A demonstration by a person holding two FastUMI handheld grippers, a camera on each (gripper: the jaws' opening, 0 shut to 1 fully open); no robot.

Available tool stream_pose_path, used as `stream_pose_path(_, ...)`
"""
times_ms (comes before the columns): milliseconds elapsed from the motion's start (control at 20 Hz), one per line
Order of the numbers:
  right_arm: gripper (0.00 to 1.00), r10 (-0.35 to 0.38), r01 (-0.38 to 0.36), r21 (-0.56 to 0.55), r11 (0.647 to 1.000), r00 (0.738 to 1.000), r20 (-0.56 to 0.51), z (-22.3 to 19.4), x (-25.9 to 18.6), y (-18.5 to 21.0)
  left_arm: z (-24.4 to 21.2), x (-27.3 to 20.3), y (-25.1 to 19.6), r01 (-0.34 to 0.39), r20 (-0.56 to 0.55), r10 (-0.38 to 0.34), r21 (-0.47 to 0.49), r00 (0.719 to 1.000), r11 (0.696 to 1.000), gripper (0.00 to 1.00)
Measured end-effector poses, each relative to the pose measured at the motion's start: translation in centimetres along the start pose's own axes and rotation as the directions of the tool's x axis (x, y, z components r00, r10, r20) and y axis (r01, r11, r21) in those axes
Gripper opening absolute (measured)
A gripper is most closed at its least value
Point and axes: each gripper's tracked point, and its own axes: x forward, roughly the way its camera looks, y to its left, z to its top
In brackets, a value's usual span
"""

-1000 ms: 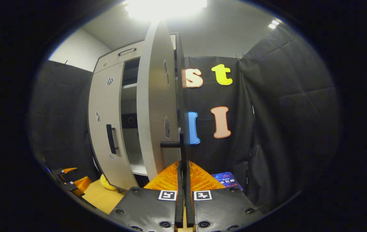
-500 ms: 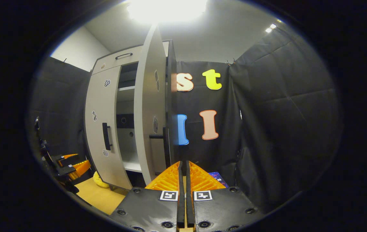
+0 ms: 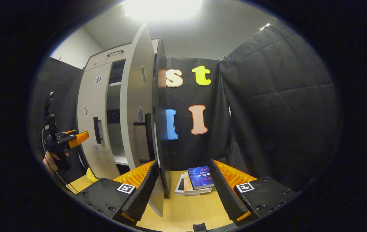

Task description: Open the right door of the double-door shoe cabinet with the right hand, and open the left door with the left hand.

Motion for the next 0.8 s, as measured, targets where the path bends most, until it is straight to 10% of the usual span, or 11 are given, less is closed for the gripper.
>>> stream_pose_path(800,0.97,-0.059,0.06,0.054,0.997,0.998,-0.025,-2.0,0.6,-3.7,-1.8,8.8,-0.3,-0.032,-0.088,0.033,0.012,0.996,0.999,0.8)
